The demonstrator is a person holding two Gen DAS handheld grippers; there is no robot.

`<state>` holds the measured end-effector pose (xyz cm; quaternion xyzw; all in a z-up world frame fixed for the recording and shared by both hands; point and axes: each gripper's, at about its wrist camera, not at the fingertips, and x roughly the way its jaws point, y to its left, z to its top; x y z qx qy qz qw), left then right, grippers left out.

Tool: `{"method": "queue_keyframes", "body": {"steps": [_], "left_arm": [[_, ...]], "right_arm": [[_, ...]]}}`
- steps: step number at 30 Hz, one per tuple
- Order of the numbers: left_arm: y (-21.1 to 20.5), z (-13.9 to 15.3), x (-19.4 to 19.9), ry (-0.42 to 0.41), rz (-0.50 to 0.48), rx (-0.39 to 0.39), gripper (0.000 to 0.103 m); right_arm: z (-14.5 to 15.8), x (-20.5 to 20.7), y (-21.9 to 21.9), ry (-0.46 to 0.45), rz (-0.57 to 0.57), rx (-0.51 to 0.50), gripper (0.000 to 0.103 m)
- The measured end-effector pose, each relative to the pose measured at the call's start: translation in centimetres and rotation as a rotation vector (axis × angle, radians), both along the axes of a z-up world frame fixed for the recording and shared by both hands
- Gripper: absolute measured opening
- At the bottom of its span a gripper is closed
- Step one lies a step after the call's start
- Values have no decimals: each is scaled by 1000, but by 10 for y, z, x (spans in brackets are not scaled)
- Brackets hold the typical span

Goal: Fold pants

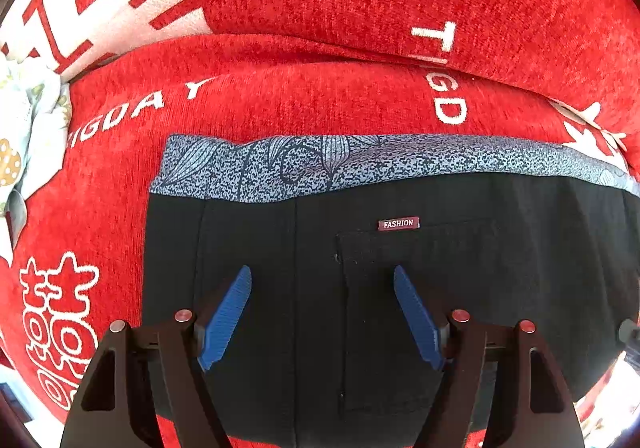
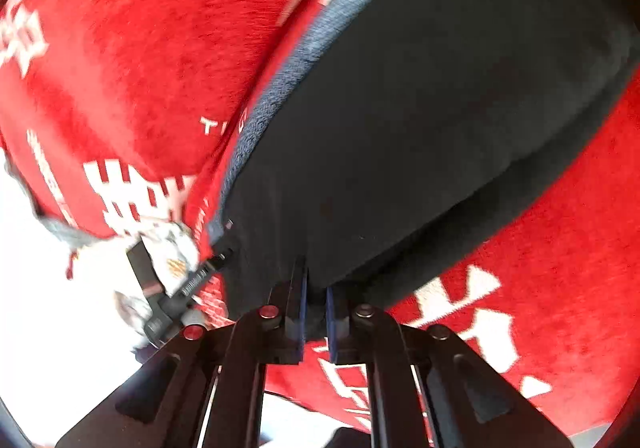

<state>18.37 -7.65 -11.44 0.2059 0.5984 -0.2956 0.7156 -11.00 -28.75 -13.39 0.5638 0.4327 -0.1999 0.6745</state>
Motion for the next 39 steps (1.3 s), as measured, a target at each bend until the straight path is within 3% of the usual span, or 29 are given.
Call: {"method": "queue_keyframes", "body": {"steps": [2, 4, 8, 10, 12, 15, 17, 18, 19, 22, 26, 28, 33, 36, 39], "left_arm": [[-2, -2, -1, -9, 2, 3, 80], [-2, 2, 0, -1, 16, 23, 80], [-9, 31, -17, -25, -49, -3, 80], [-20, 45, -33, -22, -83, -44, 80], [-38, 51, -56, 18, -121, -91, 80], [-65, 36, -93, 71, -193, -84, 80], [-78, 17, -115, 89, -229, -21, 80], [-80, 16, -122, 54, -241, 2, 80], [-83, 21, -124, 51, -260, -5, 80], [-89, 37, -115, 87, -238, -63, 80], [-121, 52, -84, 20, -182, -97, 80], [-141, 46, -72, -3, -142, -80, 80], [-162, 3, -57, -17, -53, 4, 80], [-161, 1, -61, -58, -71, -14, 81], [-163, 8, -63, -55, -84, 15, 81]], "right_arm": [[-25, -15, 2, 75, -32, 56, 8], [-21, -22, 2, 60, -41, 64, 8], [32, -23, -9, 95, 78, -122, 20], [50, -22, -25, 122, 105, -216, 22], [50, -19, -46, 149, 103, -244, 22], [22, -27, -68, 297, 92, -224, 21], [16, -48, -72, 288, 52, -197, 5], [19, -61, -74, 334, 28, -198, 6], [24, -69, -76, 397, 18, -218, 14], [60, -84, -88, 271, 11, -276, 14], [92, -28, -119, 197, 141, -434, 29], [83, 7, -135, 176, 184, -424, 32], [19, 67, -150, 237, 272, -349, 32], [10, 51, -164, 210, 198, -333, 15], [27, 9, -188, 274, 86, -387, 13]]}}
